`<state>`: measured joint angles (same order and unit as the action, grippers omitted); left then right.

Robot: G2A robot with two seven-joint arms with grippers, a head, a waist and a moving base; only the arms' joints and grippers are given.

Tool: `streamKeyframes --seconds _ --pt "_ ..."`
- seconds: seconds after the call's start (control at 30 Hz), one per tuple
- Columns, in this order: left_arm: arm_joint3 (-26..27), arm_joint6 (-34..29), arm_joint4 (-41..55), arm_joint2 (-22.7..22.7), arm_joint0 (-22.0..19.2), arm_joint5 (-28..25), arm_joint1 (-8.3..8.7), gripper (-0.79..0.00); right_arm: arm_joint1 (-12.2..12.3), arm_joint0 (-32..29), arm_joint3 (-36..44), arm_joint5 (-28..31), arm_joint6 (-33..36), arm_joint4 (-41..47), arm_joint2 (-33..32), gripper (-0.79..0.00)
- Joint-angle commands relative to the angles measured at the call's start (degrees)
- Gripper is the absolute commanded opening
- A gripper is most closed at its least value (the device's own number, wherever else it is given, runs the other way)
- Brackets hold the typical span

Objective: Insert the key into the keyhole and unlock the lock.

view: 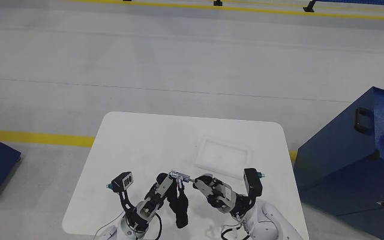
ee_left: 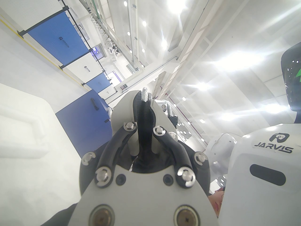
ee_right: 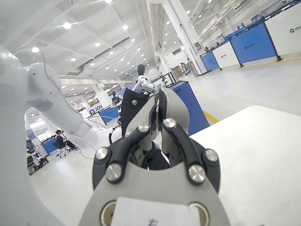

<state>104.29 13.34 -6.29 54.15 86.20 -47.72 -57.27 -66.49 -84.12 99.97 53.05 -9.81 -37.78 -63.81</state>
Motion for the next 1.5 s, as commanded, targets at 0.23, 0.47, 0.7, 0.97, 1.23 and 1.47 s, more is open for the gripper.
streamKeyframes --seconds 0.23,0.47,0.7,0.97,1.23,1.47 --pt "0.0 0.0 0.0 0.0 0.0 0.0 0.00 -0.785 -0.2 0.3 0.0 0.2 -0.1 -0.1 -0.1 -0.785" --pt "0.0 0.0 0.0 0.0 0.0 0.0 0.00 -0.785 -0.4 0.6 -0.3 0.2 0.6 0.2 0.2 -0.785" --pt "0.0 0.0 0.0 0.0 0.0 0.0 0.00 -0.785 -0.6 0.7 -0.5 -0.1 1.0 0.5 0.3 -0.785" --pt "0.0 0.0 0.0 0.0 0.0 0.0 0.00 -0.785 -0.7 0.6 -0.3 -0.2 1.1 0.4 0.1 -0.708" --pt "0.0 0.0 0.0 0.0 0.0 0.0 0.00 -0.785 -0.9 0.3 -0.1 -0.2 0.5 0.0 -0.2 -0.545" --pt "0.0 0.0 0.0 0.0 0.0 0.0 0.00 -0.785 -1.0 -0.2 0.1 -0.1 0.1 -0.3 -0.7 -0.551"
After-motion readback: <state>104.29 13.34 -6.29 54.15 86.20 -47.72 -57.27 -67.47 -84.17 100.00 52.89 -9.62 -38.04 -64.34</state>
